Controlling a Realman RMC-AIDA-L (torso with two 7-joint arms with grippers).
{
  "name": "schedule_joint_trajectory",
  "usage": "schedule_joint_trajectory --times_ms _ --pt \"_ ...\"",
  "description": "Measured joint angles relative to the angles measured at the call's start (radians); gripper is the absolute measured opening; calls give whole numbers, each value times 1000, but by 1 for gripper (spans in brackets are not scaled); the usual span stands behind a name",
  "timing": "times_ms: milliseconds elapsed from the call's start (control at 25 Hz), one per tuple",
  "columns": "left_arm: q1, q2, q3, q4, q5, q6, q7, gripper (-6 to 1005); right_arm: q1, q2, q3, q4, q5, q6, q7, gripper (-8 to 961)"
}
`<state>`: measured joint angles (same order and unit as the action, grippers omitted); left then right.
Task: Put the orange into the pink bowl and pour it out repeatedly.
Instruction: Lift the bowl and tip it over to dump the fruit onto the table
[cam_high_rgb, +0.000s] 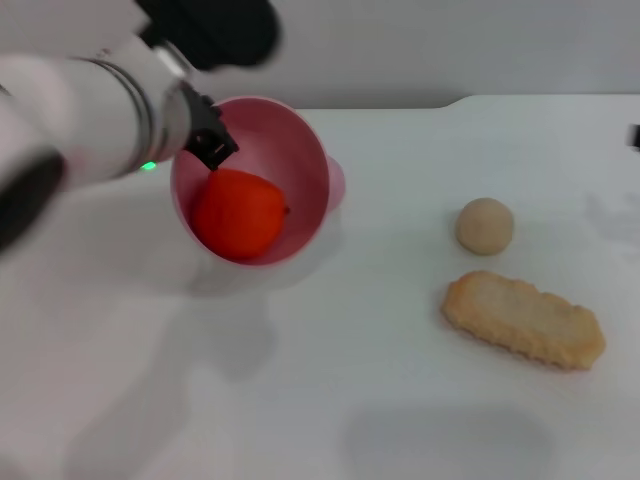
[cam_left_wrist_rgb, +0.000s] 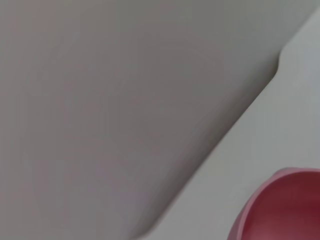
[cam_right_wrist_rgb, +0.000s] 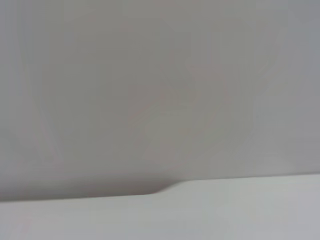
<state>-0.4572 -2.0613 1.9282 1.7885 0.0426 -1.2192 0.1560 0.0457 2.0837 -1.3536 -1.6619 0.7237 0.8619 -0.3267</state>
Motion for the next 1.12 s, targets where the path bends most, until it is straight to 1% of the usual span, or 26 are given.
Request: schedule_joint_trajectory --times_ms 40,160,280,320,360,400,440,600,680,760,920,1120 --pt "-2 -2 64 -4 73 6 -4 42 -19 1 28 -4 2 -1 -3 567" --pt "-12 -8 180 -16 180 6 -35 42 -47 1 79 -8 4 14 -4 570" --pt "-28 -10 332 -37 279 16 -88 41 -56 1 85 -2 5 21 -9 573" --pt "-28 -10 332 -37 279 16 -88 41 -56 1 82 3 5 22 -12 574" --pt "-30 -10 373 -52 323 26 -104 41 -53 1 77 8 5 22 -15 575" --pt "-36 -15 476 -100 435 48 -139 41 -48 0 72 12 5 22 -15 576" --pt "-37 -15 484 -104 443 50 -142 41 -44 -1 70 14 5 24 -15 578" --pt "-59 -17 588 -153 531 78 -168 41 -28 -5 67 17 5 30 -20 582" --pt "-56 -17 643 -178 607 116 -179 41 -22 -5 63 17 5 30 -25 584" --pt "-51 -17 676 -199 674 143 -195 41 -17 -5 55 17 5 31 -27 586" --pt "-46 -17 717 -266 785 194 -205 41 -12 -5 44 19 5 34 -28 591" --pt "-23 -17 773 -369 1000 261 -230 41 -8 -5 41 21 5 44 -27 596"
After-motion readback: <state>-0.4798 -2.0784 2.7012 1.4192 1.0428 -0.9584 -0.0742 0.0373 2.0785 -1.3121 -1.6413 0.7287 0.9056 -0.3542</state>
